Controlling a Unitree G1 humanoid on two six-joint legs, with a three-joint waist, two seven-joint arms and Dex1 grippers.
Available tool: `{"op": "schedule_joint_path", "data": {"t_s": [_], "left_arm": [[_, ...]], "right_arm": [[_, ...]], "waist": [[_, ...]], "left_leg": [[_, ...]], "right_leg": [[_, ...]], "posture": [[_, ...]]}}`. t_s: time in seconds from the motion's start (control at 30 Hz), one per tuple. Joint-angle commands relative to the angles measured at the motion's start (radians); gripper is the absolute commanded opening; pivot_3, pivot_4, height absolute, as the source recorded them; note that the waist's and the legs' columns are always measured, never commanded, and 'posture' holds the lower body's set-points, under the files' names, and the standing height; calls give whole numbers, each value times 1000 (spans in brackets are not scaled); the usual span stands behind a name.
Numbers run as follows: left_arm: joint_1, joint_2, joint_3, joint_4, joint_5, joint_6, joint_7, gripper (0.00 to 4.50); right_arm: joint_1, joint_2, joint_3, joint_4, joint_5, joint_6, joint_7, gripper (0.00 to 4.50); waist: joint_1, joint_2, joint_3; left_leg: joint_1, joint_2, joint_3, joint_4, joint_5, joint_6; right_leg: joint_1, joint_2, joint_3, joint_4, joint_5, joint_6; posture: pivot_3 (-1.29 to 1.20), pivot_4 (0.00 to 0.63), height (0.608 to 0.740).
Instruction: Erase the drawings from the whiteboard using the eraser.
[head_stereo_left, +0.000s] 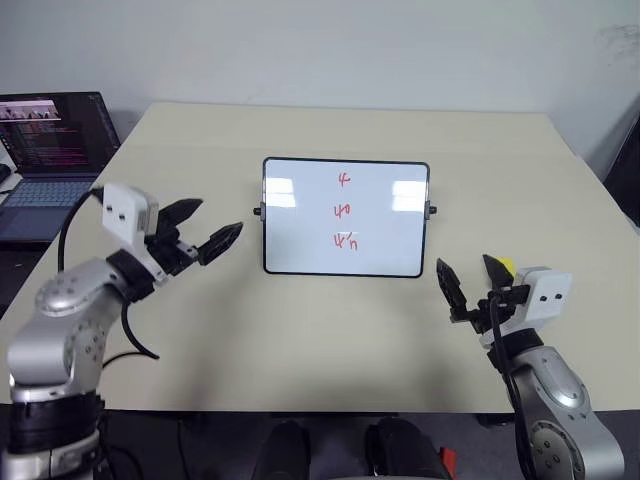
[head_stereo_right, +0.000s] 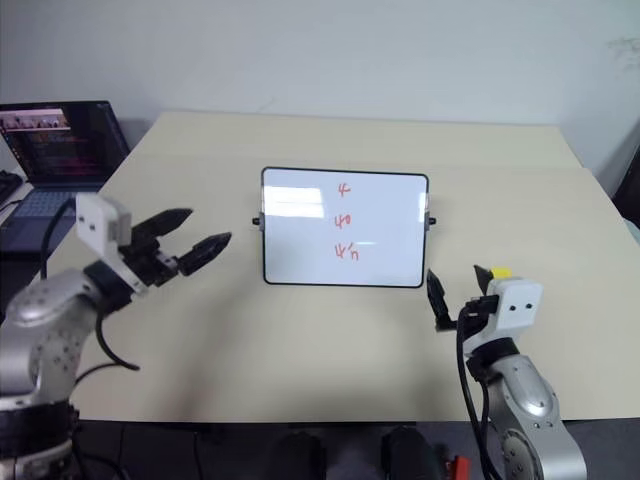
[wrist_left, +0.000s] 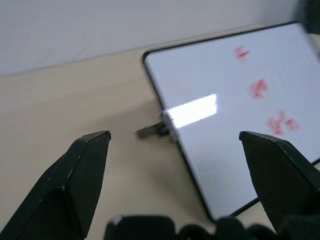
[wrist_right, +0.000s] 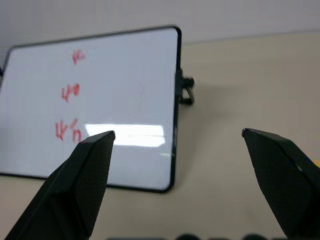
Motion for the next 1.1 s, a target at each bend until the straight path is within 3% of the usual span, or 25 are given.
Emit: {"op": "schedule_joint_path", "data": {"t_s": [0.03,0.27,0.43,0.57,0.77,1.1], "left_arm": [[-70,34,-77,-6,-35,49,-107,4500],[-241,50,-340,26,46,-29,-402,4500],[-430,-44,-469,218,185,-237,-521,4500],[-511,-138,-509,294,226,-308,-550,4500],[-567,-241,-557,368,285,-378,-569,4500],[-590,-298,-575,403,335,-402,-592,4500]], "right_arm": [[-53,-7,-23,-35,-3,47,-44,4461],[-143,-66,-181,-52,87,176,-71,4461],[-117,-217,-359,-64,185,409,-56,4461],[-129,-252,-436,-49,246,517,-67,4461],[-196,-247,-440,33,276,589,-90,4461],[-342,-291,-281,312,103,542,-101,4461]], "waist": [[-2,0,0],[-2,0,0],[4,0,0],[1,0,0],[-19,0,0],[-24,1,0]], "left_leg": [[0,0,1,0,0,0],[-6,0,1,1,0,-1],[-7,-1,2,1,0,0],[-8,-7,2,2,0,0],[-10,-7,0,2,0,1],[-10,-8,0,2,0,1]], "right_leg": [[0,0,1,0,0,0],[-6,3,1,1,0,0],[-6,6,2,1,0,-1],[-6,6,2,0,2,-4],[-6,6,2,1,2,-3],[-7,6,2,1,2,-3]], "posture": [[0,150,740],[0,150,740],[0,150,740],[0,150,740],[0,150,740],[0,150,740]]}}
